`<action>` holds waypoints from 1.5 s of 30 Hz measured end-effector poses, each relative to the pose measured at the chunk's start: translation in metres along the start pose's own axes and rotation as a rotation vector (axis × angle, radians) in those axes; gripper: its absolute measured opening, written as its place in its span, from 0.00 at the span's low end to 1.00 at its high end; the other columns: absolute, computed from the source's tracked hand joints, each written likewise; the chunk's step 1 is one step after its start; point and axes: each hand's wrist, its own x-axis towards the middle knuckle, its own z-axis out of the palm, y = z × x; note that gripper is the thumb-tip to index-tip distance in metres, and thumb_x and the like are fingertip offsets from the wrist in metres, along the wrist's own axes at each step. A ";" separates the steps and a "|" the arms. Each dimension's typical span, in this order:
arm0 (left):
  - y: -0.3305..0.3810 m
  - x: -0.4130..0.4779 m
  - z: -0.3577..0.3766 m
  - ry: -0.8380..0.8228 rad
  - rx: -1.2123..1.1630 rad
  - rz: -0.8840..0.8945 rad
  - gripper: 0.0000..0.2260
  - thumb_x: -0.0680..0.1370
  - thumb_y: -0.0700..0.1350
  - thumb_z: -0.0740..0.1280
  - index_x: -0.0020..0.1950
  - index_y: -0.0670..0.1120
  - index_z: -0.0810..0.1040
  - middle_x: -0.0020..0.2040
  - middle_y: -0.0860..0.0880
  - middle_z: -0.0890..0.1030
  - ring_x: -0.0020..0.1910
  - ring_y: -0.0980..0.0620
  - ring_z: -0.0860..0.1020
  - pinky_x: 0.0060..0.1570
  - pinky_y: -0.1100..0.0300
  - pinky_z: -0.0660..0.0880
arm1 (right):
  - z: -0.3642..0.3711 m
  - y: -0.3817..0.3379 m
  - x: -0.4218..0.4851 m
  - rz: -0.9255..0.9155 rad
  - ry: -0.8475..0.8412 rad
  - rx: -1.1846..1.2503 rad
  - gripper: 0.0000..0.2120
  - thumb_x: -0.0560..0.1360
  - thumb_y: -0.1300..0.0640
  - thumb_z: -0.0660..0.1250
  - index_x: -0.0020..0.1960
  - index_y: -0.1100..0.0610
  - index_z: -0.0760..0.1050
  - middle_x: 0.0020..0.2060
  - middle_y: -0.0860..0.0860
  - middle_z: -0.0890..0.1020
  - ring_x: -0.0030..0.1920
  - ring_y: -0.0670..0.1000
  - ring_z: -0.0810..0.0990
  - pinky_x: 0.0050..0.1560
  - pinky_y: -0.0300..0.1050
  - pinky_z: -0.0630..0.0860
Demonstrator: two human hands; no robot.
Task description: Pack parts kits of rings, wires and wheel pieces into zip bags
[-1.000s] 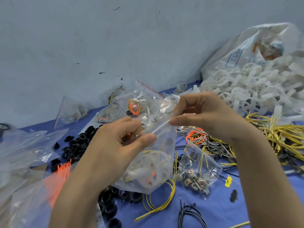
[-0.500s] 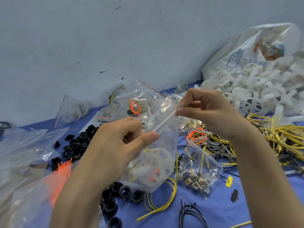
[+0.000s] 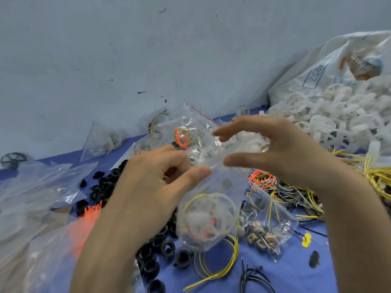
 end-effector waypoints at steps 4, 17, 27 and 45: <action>0.005 0.000 0.004 -0.028 0.009 -0.029 0.16 0.71 0.58 0.69 0.33 0.47 0.76 0.33 0.54 0.74 0.30 0.58 0.69 0.32 0.68 0.63 | 0.015 -0.020 0.004 -0.070 -0.113 -0.096 0.03 0.69 0.50 0.73 0.42 0.48 0.81 0.40 0.42 0.83 0.46 0.41 0.80 0.53 0.41 0.71; 0.008 -0.003 -0.003 -0.054 0.023 0.093 0.18 0.73 0.58 0.62 0.33 0.46 0.69 0.33 0.50 0.70 0.31 0.52 0.69 0.31 0.64 0.62 | 0.008 -0.004 0.002 -0.013 0.011 -0.026 0.21 0.57 0.34 0.68 0.32 0.53 0.77 0.39 0.48 0.81 0.43 0.44 0.78 0.49 0.37 0.70; -0.012 -0.008 -0.013 0.036 -0.058 0.012 0.18 0.71 0.60 0.65 0.33 0.46 0.71 0.30 0.51 0.68 0.30 0.57 0.65 0.31 0.67 0.60 | 0.008 0.034 0.003 0.066 0.067 0.254 0.25 0.67 0.41 0.68 0.27 0.55 0.59 0.25 0.43 0.57 0.27 0.44 0.55 0.27 0.36 0.54; -0.081 -0.001 0.018 0.704 -0.774 -0.738 0.17 0.81 0.52 0.61 0.35 0.47 0.71 0.30 0.52 0.71 0.29 0.54 0.69 0.34 0.61 0.69 | 0.063 0.086 -0.001 0.397 -0.551 0.629 0.38 0.61 0.38 0.75 0.67 0.49 0.72 0.62 0.48 0.79 0.64 0.50 0.76 0.64 0.51 0.73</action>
